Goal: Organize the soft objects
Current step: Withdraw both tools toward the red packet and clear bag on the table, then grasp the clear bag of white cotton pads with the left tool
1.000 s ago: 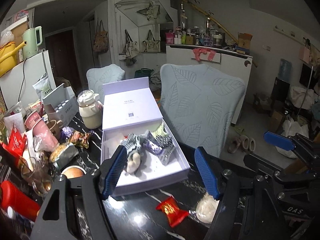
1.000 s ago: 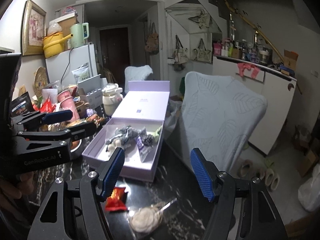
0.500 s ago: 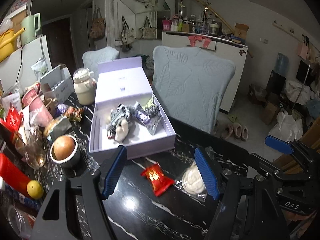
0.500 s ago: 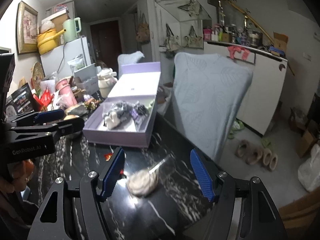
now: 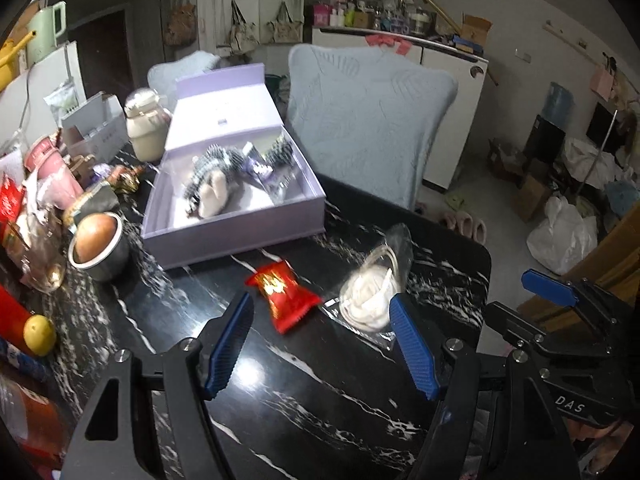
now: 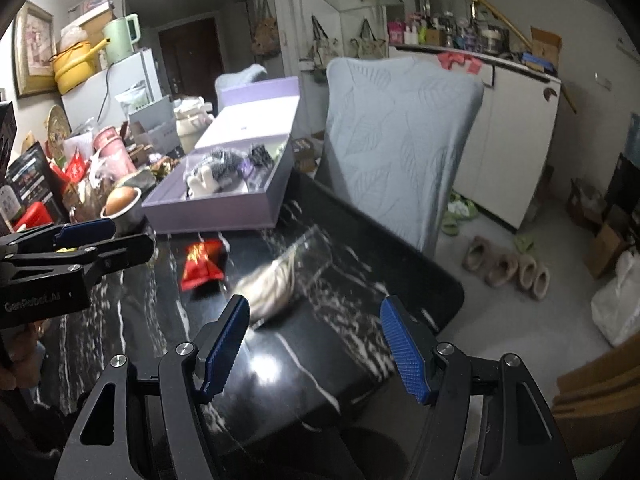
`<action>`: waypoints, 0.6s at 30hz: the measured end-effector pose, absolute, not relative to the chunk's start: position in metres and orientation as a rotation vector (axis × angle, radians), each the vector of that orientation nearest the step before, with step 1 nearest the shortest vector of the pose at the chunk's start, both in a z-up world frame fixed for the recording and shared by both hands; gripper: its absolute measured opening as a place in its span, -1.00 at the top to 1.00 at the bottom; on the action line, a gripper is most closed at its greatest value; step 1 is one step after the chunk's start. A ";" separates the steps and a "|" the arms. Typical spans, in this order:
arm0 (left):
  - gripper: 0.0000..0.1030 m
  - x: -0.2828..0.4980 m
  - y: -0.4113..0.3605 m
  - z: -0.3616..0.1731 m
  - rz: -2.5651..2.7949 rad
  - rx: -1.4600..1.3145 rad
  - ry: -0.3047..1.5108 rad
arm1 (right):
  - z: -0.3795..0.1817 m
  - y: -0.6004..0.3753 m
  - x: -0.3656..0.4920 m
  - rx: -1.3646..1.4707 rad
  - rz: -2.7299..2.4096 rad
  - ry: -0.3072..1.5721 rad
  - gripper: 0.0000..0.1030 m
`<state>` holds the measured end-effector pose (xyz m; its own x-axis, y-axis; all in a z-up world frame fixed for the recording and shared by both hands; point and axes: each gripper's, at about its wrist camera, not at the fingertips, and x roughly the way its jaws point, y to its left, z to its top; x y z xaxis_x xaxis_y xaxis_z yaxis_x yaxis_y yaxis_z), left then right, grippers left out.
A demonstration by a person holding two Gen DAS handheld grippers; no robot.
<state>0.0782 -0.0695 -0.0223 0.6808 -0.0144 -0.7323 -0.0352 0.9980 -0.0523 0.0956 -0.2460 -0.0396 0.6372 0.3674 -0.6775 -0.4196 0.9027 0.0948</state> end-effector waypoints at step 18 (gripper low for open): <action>-0.36 0.121 -0.098 -0.078 -0.128 -0.080 0.973 | -0.081 -0.270 0.118 -0.032 0.423 0.864 -0.33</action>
